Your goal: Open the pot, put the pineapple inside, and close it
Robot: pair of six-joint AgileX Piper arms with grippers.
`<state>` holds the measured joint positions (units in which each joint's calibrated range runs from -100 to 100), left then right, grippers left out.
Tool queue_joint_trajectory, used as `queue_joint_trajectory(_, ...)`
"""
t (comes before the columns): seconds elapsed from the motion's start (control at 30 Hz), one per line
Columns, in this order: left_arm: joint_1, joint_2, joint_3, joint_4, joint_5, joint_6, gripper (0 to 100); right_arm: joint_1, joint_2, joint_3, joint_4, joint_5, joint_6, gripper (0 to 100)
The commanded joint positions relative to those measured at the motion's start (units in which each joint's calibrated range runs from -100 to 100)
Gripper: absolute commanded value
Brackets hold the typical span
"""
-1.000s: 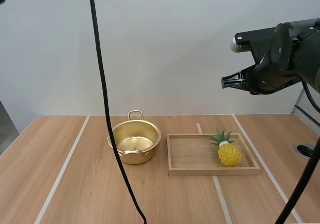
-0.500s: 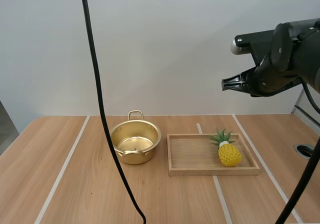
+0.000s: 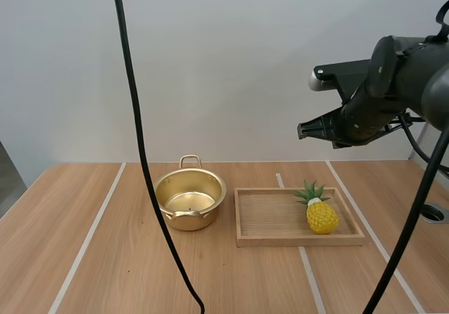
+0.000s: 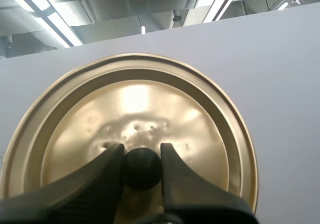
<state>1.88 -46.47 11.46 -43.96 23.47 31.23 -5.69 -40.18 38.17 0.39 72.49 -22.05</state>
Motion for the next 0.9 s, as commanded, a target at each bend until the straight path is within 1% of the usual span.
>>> queue_joint_trajectory(0.0, -0.11, -0.5, -0.6, -0.2, -1.4, -0.5, 0, -0.2, 1.4, -0.5, 0.3, 1.3, -0.6, 0)
queue_joint_trajectory(0.13, -0.11, -0.5, -0.6, -0.2, -1.4, -0.5, 0, -0.2, 3.5, -0.5, 0.2, 3.4, -0.6, 0)
queue_joint_trajectory(0.33, -0.11, -0.5, -0.6, -0.2, -1.4, -0.5, 0, -0.2, 4.4, -0.5, -0.4, 2.3, -0.7, 0)
queue_joint_trajectory(0.37, -0.11, -0.5, -0.6, -0.2, -1.4, -0.5, 0, -0.2, 4.4, -0.5, -0.8, 2.3, -0.7, 14)
queue_joint_trajectory(0.4, -0.11, -0.5, -0.6, -0.2, -1.4, -0.5, 0, -0.2, 4.4, -0.5, -1.4, 2.3, -0.7, 34)
queue_joint_trajectory(0.47, -0.11, -0.5, -0.6, -0.2, -1.4, -0.5, 0, -0.2, 4.4, -0.5, -2.1, 2.1, -0.7, 81)
queue_joint_trajectory(0.5, -0.11, -0.5, -0.6, -0.2, -1.4, -0.5, 0, -0.2, 4.6, -0.5, -2.3, 2.1, -0.7, 98)
queue_joint_trajectory(0.53, -0.11, -0.5, -0.6, -0.2, -1.4, -0.5, 0, -0.2, 4.8, -0.5, -2.6, 2.1, -0.7, 100)
queue_joint_trajectory(0.63, -0.11, -0.5, -0.6, -0.2, -1.4, -0.5, 0, -0.2, 6.8, -0.4, -4.2, 3.4, -1.1, 100)
queue_joint_trajectory(0.87, -0.11, -0.5, -0.6, -0.2, -1.4, -0.5, 0, -0.2, 12.1, 0.2, -3.5, 2.6, -1.8, 100)
